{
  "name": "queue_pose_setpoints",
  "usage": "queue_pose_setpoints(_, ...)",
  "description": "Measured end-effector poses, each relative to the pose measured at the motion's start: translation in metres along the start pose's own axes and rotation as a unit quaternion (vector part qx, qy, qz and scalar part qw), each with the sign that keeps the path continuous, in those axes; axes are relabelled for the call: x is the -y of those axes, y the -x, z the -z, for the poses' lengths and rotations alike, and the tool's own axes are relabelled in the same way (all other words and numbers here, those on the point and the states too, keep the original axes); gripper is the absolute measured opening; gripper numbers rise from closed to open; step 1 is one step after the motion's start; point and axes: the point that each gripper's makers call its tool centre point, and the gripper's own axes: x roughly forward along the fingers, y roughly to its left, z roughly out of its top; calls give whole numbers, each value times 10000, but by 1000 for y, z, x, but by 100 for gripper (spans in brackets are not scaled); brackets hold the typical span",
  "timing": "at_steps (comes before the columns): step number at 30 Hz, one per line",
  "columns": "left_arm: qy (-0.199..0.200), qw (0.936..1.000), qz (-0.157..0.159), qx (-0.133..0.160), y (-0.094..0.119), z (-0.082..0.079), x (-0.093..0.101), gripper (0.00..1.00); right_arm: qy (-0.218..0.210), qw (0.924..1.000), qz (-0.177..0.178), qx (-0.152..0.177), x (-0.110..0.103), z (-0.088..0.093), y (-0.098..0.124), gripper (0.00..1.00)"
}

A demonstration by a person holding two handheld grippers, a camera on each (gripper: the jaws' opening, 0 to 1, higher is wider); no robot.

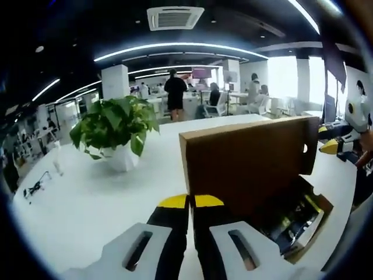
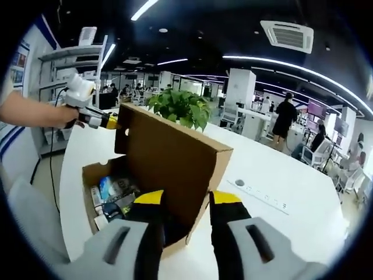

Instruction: Operate the shoe box by opening the lid, removing the specified soft item, and placing it in the target area until the item is outside and the box remains undamaged.

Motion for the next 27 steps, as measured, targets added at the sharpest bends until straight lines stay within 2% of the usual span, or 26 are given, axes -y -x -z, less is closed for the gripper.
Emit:
queue_pose_setpoints(6,33,10000,12,22,-4,-2,-1,0,22,9998,-12,-201,-1,19,-3,23)
queue_pose_setpoints(10,58,10000,12,25,-6,-3,-1,0,-165,9994,-14,-291,-1,31,-3,22)
queue_pose_setpoints(20,73,10000,17,21,-13,-5,-5,0,-287,9975,105,-637,-3,63,-9,13)
queue_pose_setpoints(27,74,10000,30,7,-16,-5,-5,0,-312,9968,275,-688,1,71,-13,7)
